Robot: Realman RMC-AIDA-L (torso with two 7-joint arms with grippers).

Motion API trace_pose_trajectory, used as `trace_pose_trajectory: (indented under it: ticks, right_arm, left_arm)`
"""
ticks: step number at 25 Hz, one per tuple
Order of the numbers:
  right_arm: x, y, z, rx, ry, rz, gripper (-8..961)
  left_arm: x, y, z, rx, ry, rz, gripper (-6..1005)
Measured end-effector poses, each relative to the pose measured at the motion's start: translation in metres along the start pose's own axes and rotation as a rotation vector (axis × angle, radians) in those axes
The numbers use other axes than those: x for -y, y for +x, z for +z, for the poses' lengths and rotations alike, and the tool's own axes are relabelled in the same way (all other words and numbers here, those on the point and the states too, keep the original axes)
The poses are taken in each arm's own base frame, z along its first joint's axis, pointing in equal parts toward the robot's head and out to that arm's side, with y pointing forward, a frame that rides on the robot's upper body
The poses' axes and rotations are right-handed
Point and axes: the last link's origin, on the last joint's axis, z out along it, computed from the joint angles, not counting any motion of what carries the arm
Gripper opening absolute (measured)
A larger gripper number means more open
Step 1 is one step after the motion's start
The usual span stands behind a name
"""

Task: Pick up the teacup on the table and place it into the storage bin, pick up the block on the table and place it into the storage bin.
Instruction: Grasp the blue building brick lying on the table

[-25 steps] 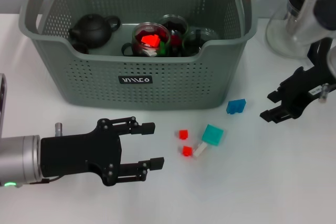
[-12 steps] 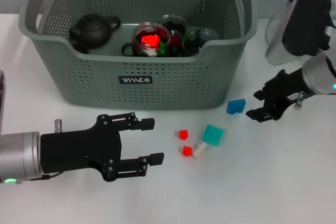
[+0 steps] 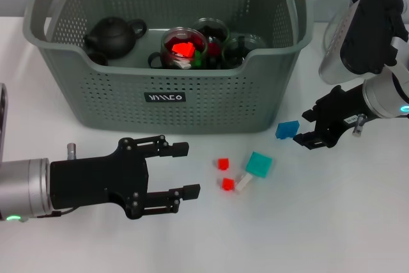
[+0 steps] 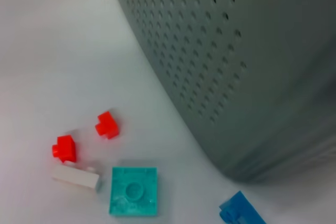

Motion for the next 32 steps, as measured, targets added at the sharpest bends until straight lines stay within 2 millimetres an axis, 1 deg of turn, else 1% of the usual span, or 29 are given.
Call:
trace_pose_trajectory:
  ticks: [7,19,23,32]
  right_arm:
    - [0.001,-0.001,0.001,0.0,0.011,-0.013,544]
    - [-0.002,-0.001,0.014,-0.007,0.019,-0.02,544]
    - [-0.004,-0.004,0.019,0.0,0.028,-0.041,545]
    - [-0.006,-0.007,0.021,0.001,0.029,-0.057,545]
  left_arm:
    - [0.001,0.0,0.0,0.004,0.005,0.001,706]
    - [0.001,-0.001,0.0,0.007,0.012,-0.001,707]
    - [0.002,-0.002,0.0,0.009,0.015,-0.002,708]
    - [0.002,-0.003,-0.001,0.013,0.023,-0.004,707]
